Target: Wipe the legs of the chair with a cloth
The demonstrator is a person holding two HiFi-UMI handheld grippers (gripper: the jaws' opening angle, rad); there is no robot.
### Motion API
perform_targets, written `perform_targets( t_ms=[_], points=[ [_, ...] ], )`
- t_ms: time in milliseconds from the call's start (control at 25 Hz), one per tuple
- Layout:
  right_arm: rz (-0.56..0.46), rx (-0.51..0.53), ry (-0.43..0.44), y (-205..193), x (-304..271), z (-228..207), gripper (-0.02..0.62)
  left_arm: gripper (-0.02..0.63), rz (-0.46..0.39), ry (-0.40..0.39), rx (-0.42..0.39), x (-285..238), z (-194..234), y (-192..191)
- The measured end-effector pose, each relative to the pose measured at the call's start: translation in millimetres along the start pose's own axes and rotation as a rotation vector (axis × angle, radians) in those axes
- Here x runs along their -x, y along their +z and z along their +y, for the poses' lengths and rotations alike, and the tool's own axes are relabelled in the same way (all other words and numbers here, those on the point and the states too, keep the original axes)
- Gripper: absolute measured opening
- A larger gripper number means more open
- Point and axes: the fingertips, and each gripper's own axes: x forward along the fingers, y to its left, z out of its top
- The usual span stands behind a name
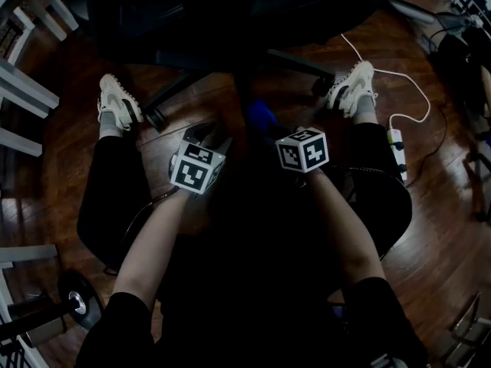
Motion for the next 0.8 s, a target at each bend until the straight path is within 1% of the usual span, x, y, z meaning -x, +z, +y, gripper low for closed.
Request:
perform_targets(
  t_ms=[120,200,280,400,480,560,680,760,800],
  points=[
    [-0.013,0.019,0.032,1.8,-18.4,21.5,0.081,0.187,0.003,-0.019,0.067,-1.3,-11.6,-4.0],
    [-0.028,0.013,0.04,4.4,-23.8,23.0,0.084,0.187,0.006,-0.005,0.093,-1.4,-11.1,-2.4],
    [-0.06,-0.021,0.029,9.5,-23.2,8.7,0.078,0.187,0.025,0.013,0.093,-2.9,-8.2,-2.9],
    [-0.095,-0.078,0.023,23.8,-21.6,-13.4,0.078,0.201,0.031,-0.009,0.105,-10.9,-12.4,4.7],
    [-0.075,-0.061,0.039,24.0,-23.6,-11.9,0.078,0.231,0.023,-0.025,0.123,-17.2,-20.6,14.5],
    [-0.042,-0.03,0.063,13.8,-24.9,-3.7,0.078,0.284,0.049,-0.018,0.123,-24.0,-31.0,16.1],
    [0.023,-0.008,0.105,-5.7,-26.0,1.2,0.072,0.286,0.119,-0.009,0.077,-28.4,-42.7,6.9],
    [0.058,0.017,0.128,-15.3,-30.0,7.0,0.072,0.288,0.13,0.019,0.055,-20.9,-43.8,0.6],
    [0.064,0.026,0.12,-16.0,-32.5,8.0,0.063,0.288,0.124,0.039,0.057,-15.6,-41.1,-1.8]
  ],
)
